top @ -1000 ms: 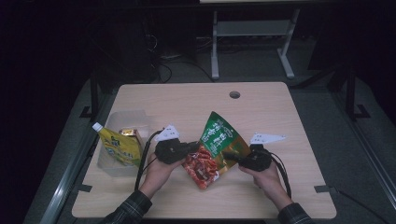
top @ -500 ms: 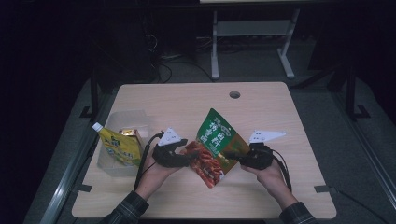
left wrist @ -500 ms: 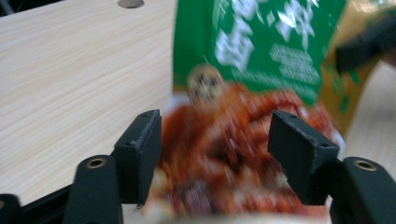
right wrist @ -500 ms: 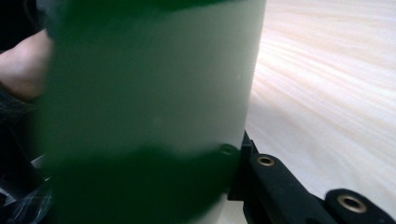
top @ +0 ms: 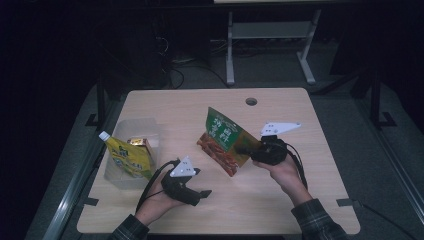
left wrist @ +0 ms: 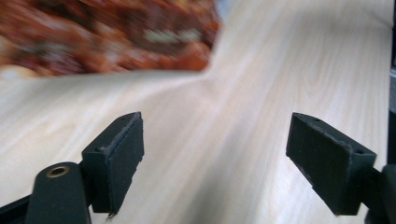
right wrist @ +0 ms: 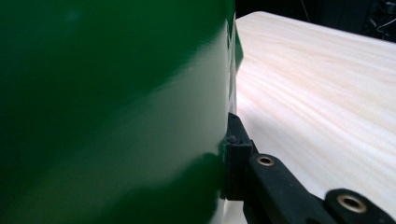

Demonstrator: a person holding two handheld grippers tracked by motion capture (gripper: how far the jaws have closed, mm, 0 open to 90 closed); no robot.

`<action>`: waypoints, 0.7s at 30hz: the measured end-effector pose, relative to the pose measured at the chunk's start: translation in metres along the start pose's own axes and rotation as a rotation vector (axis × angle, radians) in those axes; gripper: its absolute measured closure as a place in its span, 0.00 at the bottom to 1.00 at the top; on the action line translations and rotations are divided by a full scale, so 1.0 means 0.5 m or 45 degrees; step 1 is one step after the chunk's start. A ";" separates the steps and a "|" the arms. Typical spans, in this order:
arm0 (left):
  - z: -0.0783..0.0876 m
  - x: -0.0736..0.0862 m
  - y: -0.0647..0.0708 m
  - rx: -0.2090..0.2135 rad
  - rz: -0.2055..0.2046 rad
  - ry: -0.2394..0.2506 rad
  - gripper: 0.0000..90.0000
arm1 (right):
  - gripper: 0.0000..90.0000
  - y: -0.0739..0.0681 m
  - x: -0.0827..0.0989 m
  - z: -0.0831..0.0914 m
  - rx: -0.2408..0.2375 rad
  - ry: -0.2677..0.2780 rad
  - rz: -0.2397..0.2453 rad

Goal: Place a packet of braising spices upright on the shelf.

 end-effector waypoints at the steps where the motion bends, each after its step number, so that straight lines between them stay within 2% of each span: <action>1: 0.000 0.007 0.004 0.003 -0.006 -0.009 0.19 | 0.99 0.002 -0.005 -0.004 0.001 0.001 -0.003; 5: 0.002 0.027 0.014 0.019 -0.029 -0.037 0.17 | 0.99 0.004 -0.039 -0.029 -0.003 -0.008 -0.007; 8: -0.001 0.037 0.020 0.032 -0.007 -0.040 0.16 | 0.99 0.000 -0.066 -0.053 0.006 -0.026 0.011; 10: -0.003 0.041 0.023 0.028 -0.015 -0.057 0.16 | 0.99 -0.003 -0.082 -0.068 0.010 -0.029 0.021; 13: -0.007 0.042 0.026 0.036 -0.030 -0.063 0.16 | 0.99 -0.009 -0.112 -0.096 -0.001 -0.041 0.034; 14: -0.007 0.043 0.024 0.030 -0.053 -0.071 0.16 | 0.99 -0.012 -0.122 -0.105 -0.006 -0.044 0.041; 16: -0.011 0.043 0.027 0.044 -0.034 -0.068 0.16 | 0.99 -0.018 -0.139 -0.121 -0.012 -0.043 0.054; 21: -0.013 0.044 0.027 0.043 -0.056 -0.082 0.16 | 0.99 -0.041 -0.191 -0.170 -0.040 -0.043 0.093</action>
Point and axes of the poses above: each handheld gripper's, and its own axes: z roughly backward along the jaws, x roughly out of its underside, y roughly to its right, the point moved 5 cm from there along -z, roughly forward along the jaws, and after that the axes turned 2 degrees about y, right-handed, at the moved point
